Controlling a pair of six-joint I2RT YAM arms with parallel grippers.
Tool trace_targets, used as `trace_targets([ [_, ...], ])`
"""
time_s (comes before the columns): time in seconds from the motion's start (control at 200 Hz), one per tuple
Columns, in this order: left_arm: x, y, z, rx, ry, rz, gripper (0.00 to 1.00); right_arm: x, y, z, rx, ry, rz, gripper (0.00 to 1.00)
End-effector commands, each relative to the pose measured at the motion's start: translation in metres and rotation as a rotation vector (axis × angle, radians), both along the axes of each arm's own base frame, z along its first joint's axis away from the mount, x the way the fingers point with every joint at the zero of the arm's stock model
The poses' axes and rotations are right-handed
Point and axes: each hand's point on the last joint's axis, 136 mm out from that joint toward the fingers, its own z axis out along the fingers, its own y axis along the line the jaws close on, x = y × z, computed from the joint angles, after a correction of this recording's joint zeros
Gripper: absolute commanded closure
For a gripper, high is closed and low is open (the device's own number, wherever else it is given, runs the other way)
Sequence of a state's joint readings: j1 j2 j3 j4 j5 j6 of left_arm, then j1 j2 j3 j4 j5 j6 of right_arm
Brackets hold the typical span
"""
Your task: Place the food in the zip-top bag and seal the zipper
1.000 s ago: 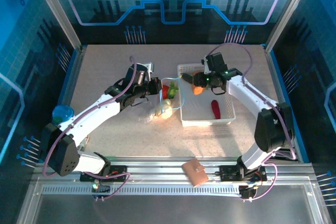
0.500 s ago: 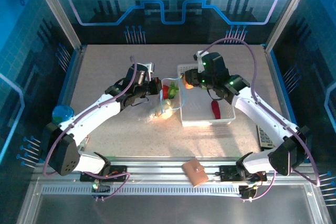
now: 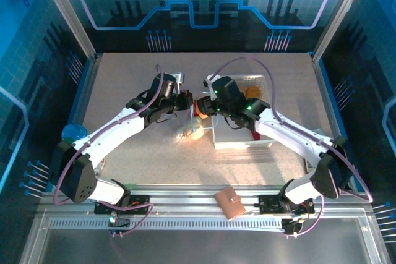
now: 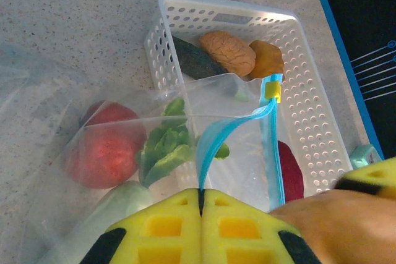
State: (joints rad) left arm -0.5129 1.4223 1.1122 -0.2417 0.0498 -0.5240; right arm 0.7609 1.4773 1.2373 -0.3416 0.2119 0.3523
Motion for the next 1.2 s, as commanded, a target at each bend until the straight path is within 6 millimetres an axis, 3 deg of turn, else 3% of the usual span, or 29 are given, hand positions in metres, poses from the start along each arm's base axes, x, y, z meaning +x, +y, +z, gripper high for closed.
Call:
trace_targets([
  [0.0, 0.004, -0.002, 0.014, -0.022, -0.015, -0.006, 0.99, 0.004, 0.007, -0.015, -0.018, 0.010, -0.023, 0.68],
  [0.125, 0.003, 0.000, 0.016, -0.018, -0.020, -0.004, 0.99, 0.008, 0.010, -0.033, -0.053, 0.044, -0.031, 0.64],
  [0.305, 0.002, 0.001, 0.018, -0.017, -0.027, -0.001, 0.99, 0.009, 0.014, -0.047, -0.076, 0.080, -0.023, 0.45],
  [0.47, 0.002, 0.000, 0.018, -0.019, -0.025, -0.004, 0.99, 0.010, 0.015, -0.045, -0.080, 0.079, -0.018, 0.31],
  [0.605, 0.001, 0.000, 0.017, -0.017, -0.024, -0.006, 0.99, 0.009, 0.015, -0.038, -0.070, 0.080, -0.003, 0.27],
  [0.785, 0.001, 0.001, 0.019, -0.018, -0.029, -0.007, 0.99, 0.007, 0.005, -0.008, -0.021, 0.032, -0.011, 0.30],
  [0.93, 0.001, 0.001, 0.020, -0.018, -0.033, -0.007, 0.99, 0.009, -0.027, 0.015, -0.006, -0.007, -0.072, 0.39],
  [1.041, 0.000, 0.001, 0.021, -0.020, -0.034, -0.008, 0.99, 0.010, -0.056, 0.003, -0.039, 0.035, -0.123, 0.50],
  [1.196, 0.000, 0.001, 0.022, -0.018, -0.037, -0.007, 0.99, 0.003, -0.078, -0.026, -0.074, 0.125, -0.144, 0.54],
])
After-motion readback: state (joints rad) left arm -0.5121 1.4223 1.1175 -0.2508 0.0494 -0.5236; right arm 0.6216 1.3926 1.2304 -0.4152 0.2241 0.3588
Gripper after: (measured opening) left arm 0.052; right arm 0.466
